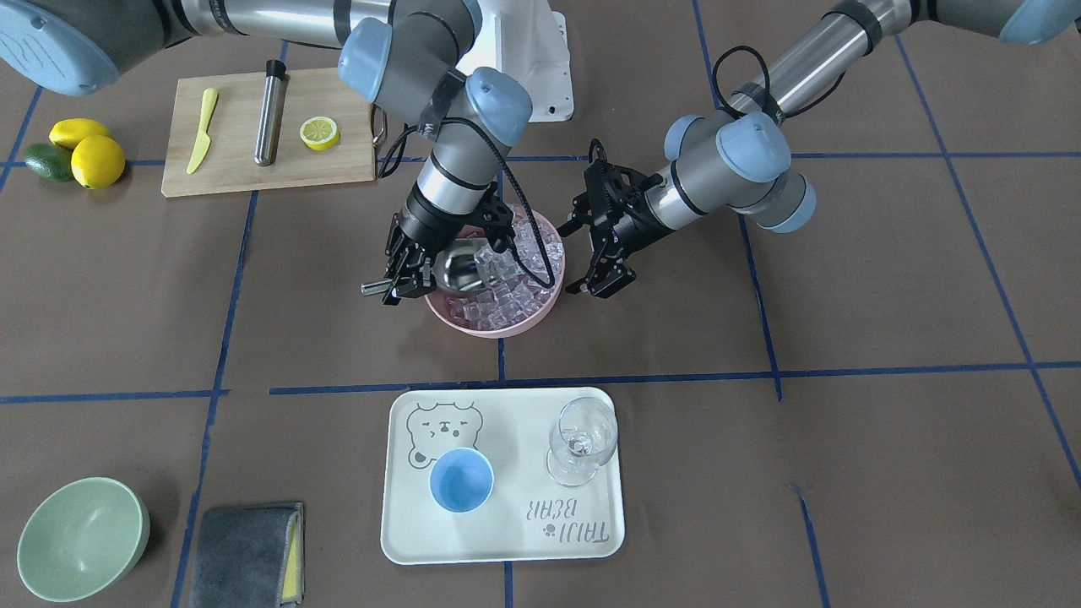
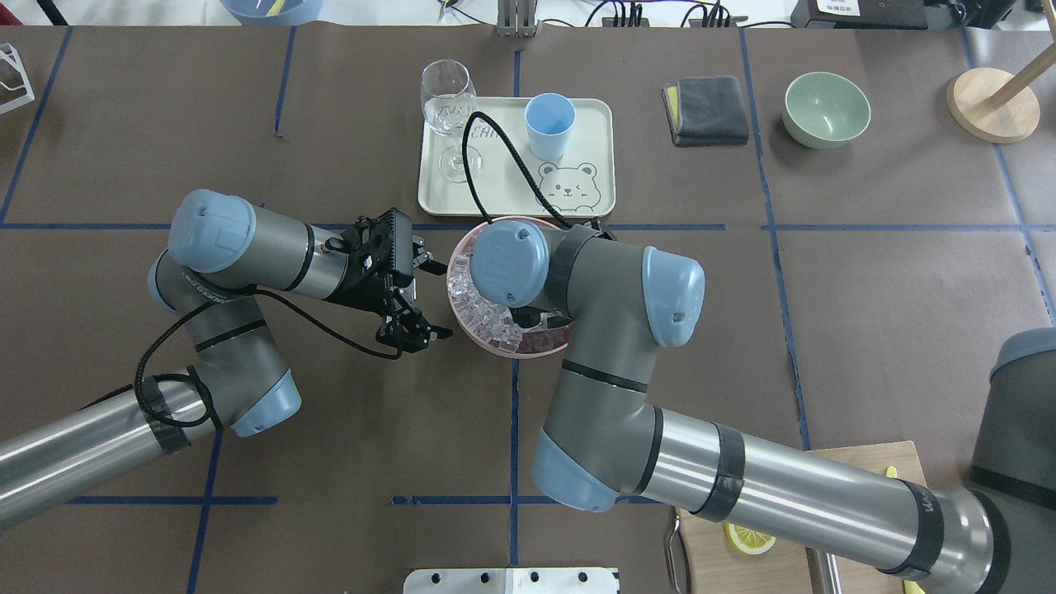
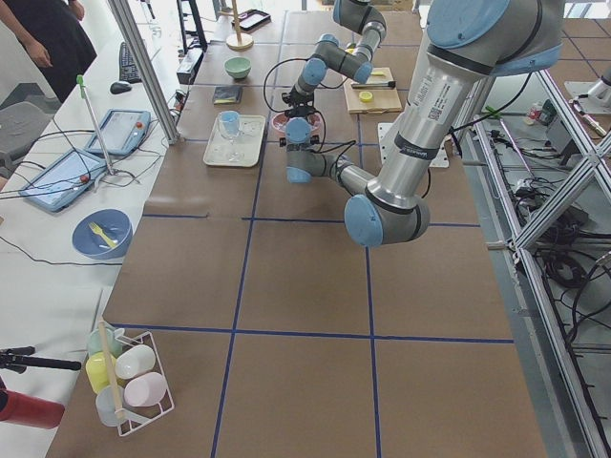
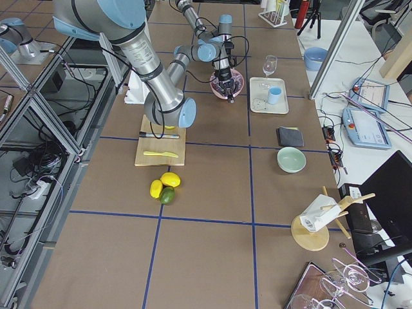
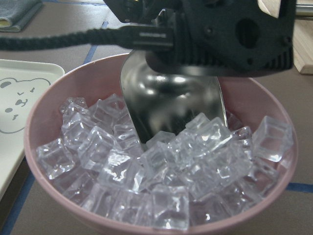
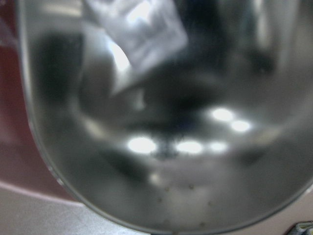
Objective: Put ice in cup with scoop
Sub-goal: 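Push the scoop through the ice cubes with the right gripper to fill it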
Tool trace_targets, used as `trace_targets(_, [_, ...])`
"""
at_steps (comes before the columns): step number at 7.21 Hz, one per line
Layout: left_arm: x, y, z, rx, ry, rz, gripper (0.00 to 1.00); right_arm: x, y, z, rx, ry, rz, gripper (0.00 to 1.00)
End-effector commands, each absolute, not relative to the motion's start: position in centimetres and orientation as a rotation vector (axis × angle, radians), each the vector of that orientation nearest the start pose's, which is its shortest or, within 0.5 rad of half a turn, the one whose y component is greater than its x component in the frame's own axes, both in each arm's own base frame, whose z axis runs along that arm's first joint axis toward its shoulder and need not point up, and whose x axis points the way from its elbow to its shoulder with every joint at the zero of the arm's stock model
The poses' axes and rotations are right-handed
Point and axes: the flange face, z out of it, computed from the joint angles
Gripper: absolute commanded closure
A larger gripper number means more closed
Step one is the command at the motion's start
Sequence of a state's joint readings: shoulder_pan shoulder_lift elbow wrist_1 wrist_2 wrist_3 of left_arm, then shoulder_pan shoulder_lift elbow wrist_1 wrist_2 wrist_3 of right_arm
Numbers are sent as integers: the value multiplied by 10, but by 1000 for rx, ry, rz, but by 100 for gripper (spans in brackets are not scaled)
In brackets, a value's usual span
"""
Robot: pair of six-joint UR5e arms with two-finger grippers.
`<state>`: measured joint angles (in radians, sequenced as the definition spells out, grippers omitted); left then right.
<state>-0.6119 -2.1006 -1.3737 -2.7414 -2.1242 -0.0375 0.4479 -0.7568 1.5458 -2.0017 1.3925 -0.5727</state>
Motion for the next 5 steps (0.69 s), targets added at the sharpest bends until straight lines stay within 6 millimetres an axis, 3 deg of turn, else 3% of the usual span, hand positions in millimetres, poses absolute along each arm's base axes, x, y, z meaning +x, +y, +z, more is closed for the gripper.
trace_targets(1, [507,-455,306,1146,1159,1134,0,-572,-451,248,486,-7,-1623,100])
trace_targets(5, [506,-455,305,1148,1159,1135,0,-553,-473,261,529,-151,-1588,100])
